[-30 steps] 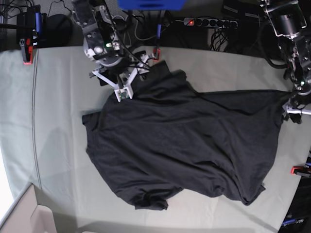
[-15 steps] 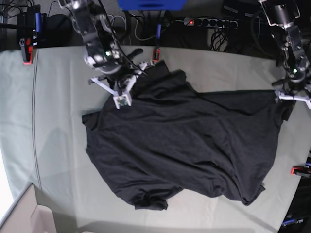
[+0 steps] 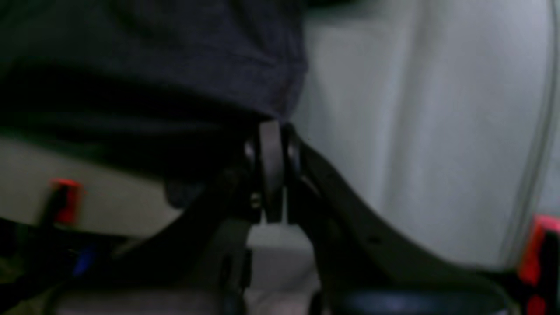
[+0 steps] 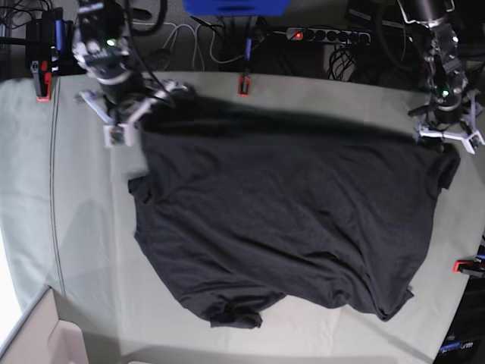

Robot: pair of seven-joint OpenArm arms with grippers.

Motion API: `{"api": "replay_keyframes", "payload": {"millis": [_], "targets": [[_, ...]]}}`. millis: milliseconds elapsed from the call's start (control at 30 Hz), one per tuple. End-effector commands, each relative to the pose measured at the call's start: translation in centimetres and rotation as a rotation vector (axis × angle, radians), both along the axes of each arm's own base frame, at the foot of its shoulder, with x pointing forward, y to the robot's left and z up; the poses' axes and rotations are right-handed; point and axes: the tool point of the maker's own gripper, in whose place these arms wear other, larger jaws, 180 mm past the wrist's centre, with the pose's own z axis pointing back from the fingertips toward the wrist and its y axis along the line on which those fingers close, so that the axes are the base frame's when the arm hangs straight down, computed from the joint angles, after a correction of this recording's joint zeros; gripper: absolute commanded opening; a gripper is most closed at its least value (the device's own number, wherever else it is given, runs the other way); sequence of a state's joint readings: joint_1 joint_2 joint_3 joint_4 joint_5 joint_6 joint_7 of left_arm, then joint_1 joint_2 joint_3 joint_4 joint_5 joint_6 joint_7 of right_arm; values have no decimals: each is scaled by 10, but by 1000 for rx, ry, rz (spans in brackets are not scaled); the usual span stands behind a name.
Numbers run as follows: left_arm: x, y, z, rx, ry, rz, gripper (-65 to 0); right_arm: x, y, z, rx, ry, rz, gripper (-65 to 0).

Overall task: Layout the t-shirt on the table in an organized manner, then fold the t-shirt properly
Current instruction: 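Grasp the shirt's collar-side corners with both grippers, then lift the shirt by both corners off the table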

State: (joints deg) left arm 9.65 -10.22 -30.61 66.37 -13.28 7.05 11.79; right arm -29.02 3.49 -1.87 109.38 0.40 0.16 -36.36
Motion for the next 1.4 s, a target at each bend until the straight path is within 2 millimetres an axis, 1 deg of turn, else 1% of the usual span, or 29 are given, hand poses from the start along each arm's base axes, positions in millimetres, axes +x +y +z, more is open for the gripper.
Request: {"api": "replay_keyframes", "payload": {"millis": [0, 100, 167, 233, 367, 567, 667, 767, 900, 1033, 1200, 1233, 1300, 1367], "targets": [[10, 5, 12, 31, -40, -11, -177, 6, -5, 12, -8, -50, -11, -650], [11, -3, 12, 9, -50, -72, -177, 0, -23, 12, -33, -42, -52, -650], [17, -9, 18, 2, -73, -114, -177, -1, -37, 13, -55, -42, -85, -650], [19, -16, 18, -10, -85, -130, -177, -2, -44, 14, -65, -43, -99, -650], [18, -19, 16, -18, -85, -125, -177, -2, -48, 14, -74, -41, -101, -650], [20, -21, 18, -19, -97, -122, -177, -6, -73, 17, -110, -42, -160, -650], [22, -13, 38, -5, -157, -83, -175, -6, -88, 20, -133, -49, -193, -650], [25, -10, 49, 1, -196, -59, -175, -7, -90, 20, -136, -49, -198, -650], [33, -20, 44, -15, -189, -84, -177, -6, -88, 20, -133, -49, -192, -650], [28, -25, 22, -52, -145, -75, -177, -7, -88, 19, -133, -46, -192, -650], [31, -27, 6, -89, -118, -58, -185, -8, -88, 19, -134, -44, -192, -650], [30, -26, 5, -90, -117, -54, -206, -8, -88, 19, -134, -44, -192, -650], [28, -26, 4, -90, -113, -54, -304, -8, -88, 19, -134, -44, -192, -650], [28, -24, 7, -84, -119, -53, -461, -7, -88, 19, -135, -46, -191, -650]]}}
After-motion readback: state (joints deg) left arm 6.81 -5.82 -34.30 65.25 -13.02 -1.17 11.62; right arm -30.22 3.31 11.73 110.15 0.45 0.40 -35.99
